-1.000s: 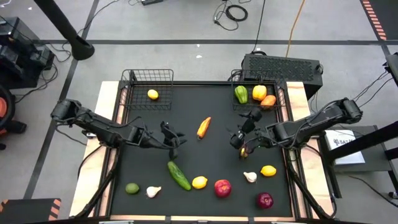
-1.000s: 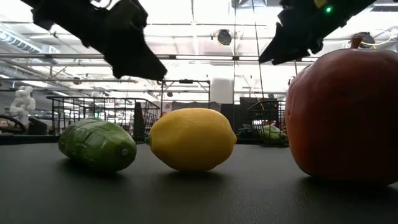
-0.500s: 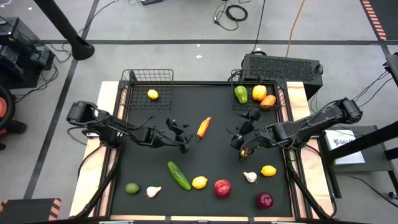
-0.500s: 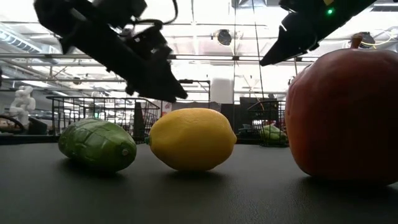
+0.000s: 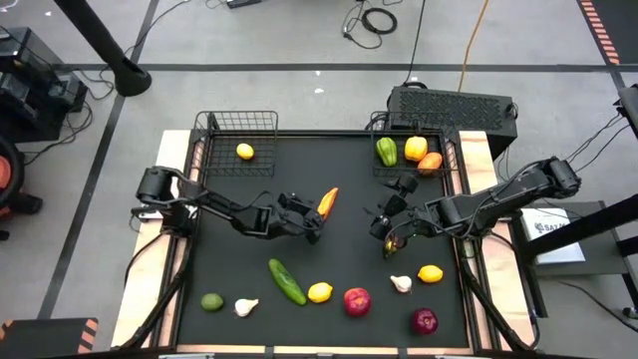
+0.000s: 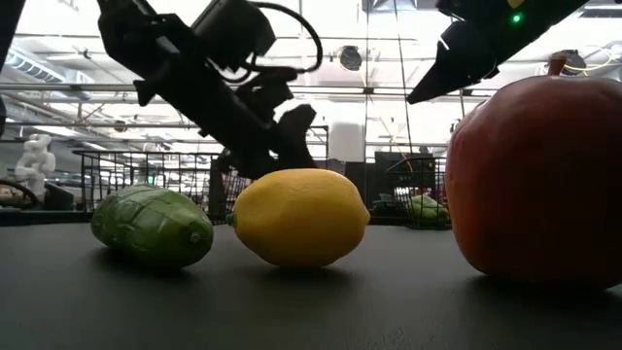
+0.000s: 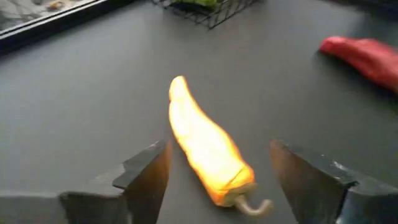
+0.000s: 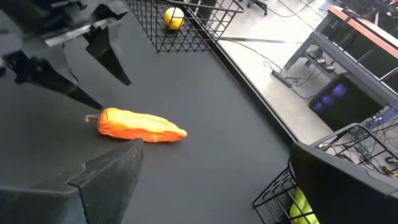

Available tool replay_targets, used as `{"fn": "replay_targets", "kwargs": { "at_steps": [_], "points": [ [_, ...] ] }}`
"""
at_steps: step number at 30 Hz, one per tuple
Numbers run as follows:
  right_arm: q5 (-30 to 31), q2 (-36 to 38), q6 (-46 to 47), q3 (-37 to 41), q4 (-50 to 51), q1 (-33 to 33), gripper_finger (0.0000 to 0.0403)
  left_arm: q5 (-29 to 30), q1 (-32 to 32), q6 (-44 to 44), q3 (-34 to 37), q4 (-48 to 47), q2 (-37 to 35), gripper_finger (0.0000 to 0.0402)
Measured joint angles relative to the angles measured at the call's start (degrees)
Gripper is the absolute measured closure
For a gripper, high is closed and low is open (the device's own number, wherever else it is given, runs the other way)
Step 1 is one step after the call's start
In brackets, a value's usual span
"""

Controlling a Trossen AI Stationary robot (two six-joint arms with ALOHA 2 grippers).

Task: Sort produce into baskets
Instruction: Put the orange chili pepper into the right black wire basket

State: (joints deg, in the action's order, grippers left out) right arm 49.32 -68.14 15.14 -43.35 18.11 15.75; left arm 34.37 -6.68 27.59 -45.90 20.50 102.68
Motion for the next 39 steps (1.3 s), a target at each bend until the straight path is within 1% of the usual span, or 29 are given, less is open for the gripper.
{"fn": "replay_targets", "kwargs": {
  "at_steps": [3, 7, 12, 17, 23, 26, 29, 35, 39],
  "points": [
    [-0.02, 0.00, 0.00, 0.00, 0.09, 0.00, 0.0009, 1.72, 0.00, 0.49, -0.18, -0.35, 1.81, 0.0092],
    [-0.07, 0.02, 0.00, 0.00, 0.14, 0.00, 0.0009, 0.25, -0.02, 3.64, -0.19, 2.21, 4.31, 0.0066],
    [-0.15, 0.02, -0.04, 0.00, 0.17, -0.01, 0.0009, -0.22, -0.04, 3.92, -0.27, 4.14, 5.75, 0.0061],
    [-0.17, 0.02, -0.20, 0.00, 0.17, -0.02, 0.0009, -0.28, 0.41, 3.26, -0.27, 3.93, 5.78, 0.0064],
    [-0.17, 0.02, -0.20, 0.00, 0.17, -0.02, 0.0009, -5.18, 1.53, 3.53, -0.27, 3.05, 5.78, 0.0100],
    [-0.17, 0.02, -0.20, 0.00, 0.17, -0.02, 0.0009, -5.78, 1.46, 3.54, -0.27, 3.07, 5.78, 0.0119],
    [-0.17, 0.02, -0.20, 0.00, 0.17, -0.02, 0.0009, -7.95, 1.45, 3.54, -0.27, 2.97, 5.78, 0.0137],
    [-0.15, 0.02, -0.20, 0.00, 0.15, 0.00, 0.0009, -8.12, 1.51, 2.95, -0.25, 2.78, 6.34, 0.0182],
    [-0.15, 0.02, -0.20, 0.00, 0.13, 0.00, 0.0009, -7.48, 2.14, -0.97, -0.25, 3.01, 6.33, 0.0212]
  ]
}}
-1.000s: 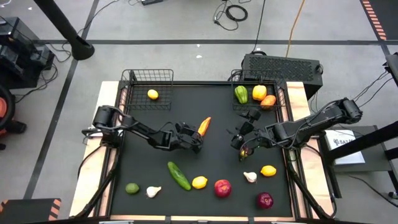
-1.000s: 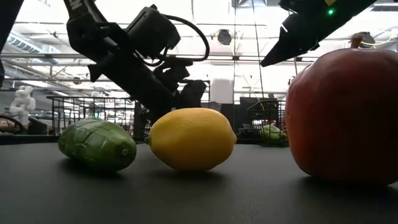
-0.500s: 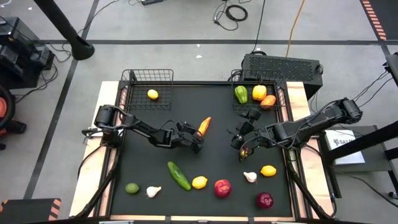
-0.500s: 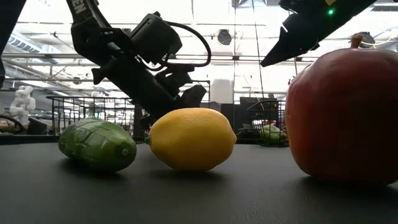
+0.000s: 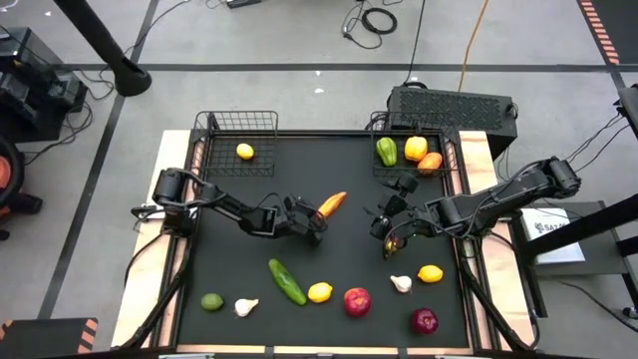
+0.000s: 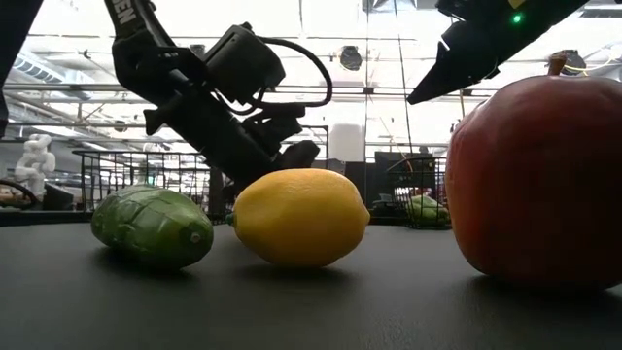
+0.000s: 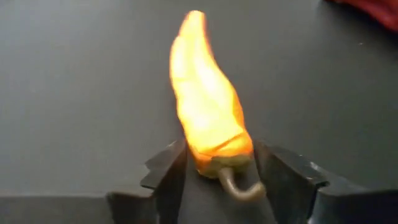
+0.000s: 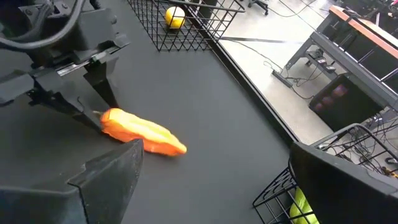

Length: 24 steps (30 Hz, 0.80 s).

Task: Sort produce into baskets
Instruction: Put the orange chili pepper into the right black wire basket

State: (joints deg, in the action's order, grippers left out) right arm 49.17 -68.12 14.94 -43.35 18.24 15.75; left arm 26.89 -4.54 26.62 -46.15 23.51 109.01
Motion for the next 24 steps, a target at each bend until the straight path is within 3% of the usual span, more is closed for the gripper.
{"fn": "replay_targets", "kwargs": {
  "at_steps": [9, 24],
  "points": [
    [0.00, 0.02, -0.22, 0.00, 0.00, -0.02, 0.0009, -4.20, 2.42, -6.84, 0.00, 1.63, 0.00, 0.0262],
    [0.00, 0.02, -0.22, 0.00, 0.02, -0.01, 0.0009, -7.34, 3.35, -11.05, 0.00, 1.92, -0.07, 0.0267]
  ]
}}
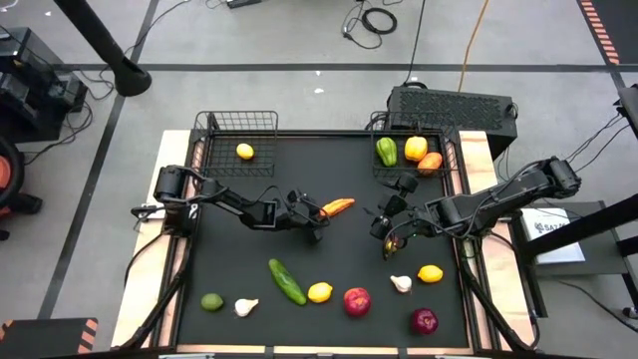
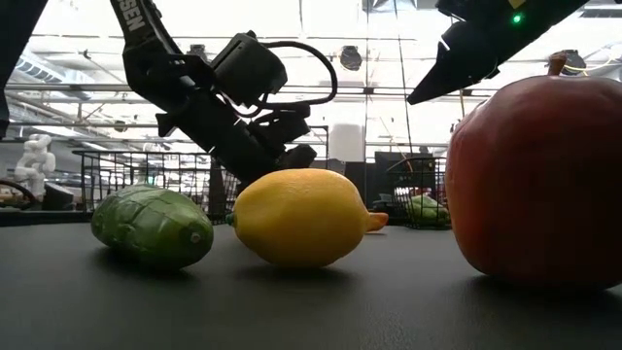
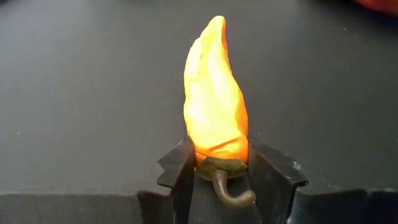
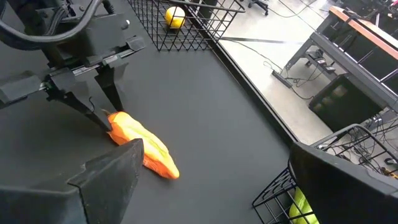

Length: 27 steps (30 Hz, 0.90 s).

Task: Sort produce into baskets
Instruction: Put the orange chili pepper into the right black wire basket

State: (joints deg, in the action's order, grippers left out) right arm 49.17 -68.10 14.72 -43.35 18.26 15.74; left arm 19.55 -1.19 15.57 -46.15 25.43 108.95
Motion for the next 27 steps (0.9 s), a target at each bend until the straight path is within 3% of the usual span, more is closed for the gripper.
{"fn": "replay_targets", "kwargs": {
  "at_steps": [9, 15, 27],
  "points": [
    [-0.37, 0.00, -0.02, 0.00, 0.02, 0.01, 0.0009, -0.08, -0.02, -3.03, 0.04, -0.50, -1.82, 0.0267],
    [-6.30, 0.00, -0.57, 0.00, 0.04, -0.01, 0.0009, -1.46, -0.04, -6.98, 0.04, -2.32, -5.95, 0.0267],
    [-16.45, -1.28, 7.37, -0.07, 0.00, 0.01, 0.0009, -1.53, -2.39, -22.31, 0.02, -9.98, -17.16, 0.0267]
  ]
}}
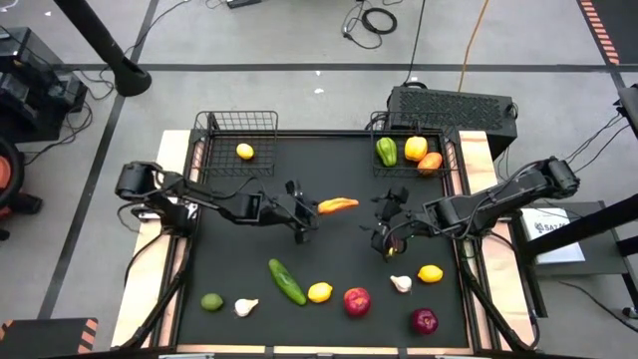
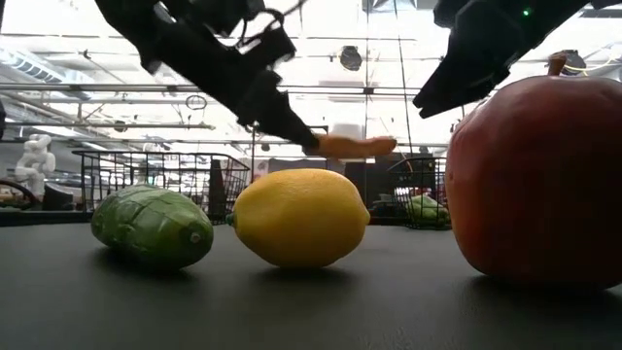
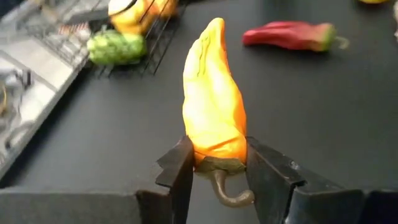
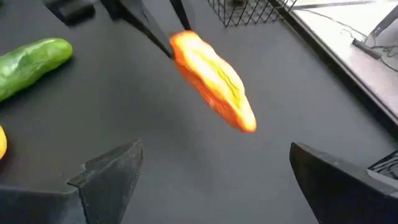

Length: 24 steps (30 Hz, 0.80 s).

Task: Sort produce into baskets
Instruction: Put the orange chili pepper into the right black wire basket

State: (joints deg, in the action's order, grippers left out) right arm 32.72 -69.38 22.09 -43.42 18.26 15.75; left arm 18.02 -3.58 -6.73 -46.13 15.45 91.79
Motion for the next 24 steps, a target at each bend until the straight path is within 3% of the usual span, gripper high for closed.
{"fn": "replay_targets", "kwargs": {
  "at_steps": [9, 24],
  "points": [
    [-1.22, -1.82, -0.32, 0.00, -5.60, -2.27, 0.0009, 1.50, -4.21, -10.23, 0.00, -0.21, -2.25, 0.0267],
    [-9.28, -8.29, -6.89, 0.02, -15.77, -4.61, 0.0009, 3.23, -5.55, -13.18, 0.00, 0.78, -2.27, 0.0267]
  ]
}}
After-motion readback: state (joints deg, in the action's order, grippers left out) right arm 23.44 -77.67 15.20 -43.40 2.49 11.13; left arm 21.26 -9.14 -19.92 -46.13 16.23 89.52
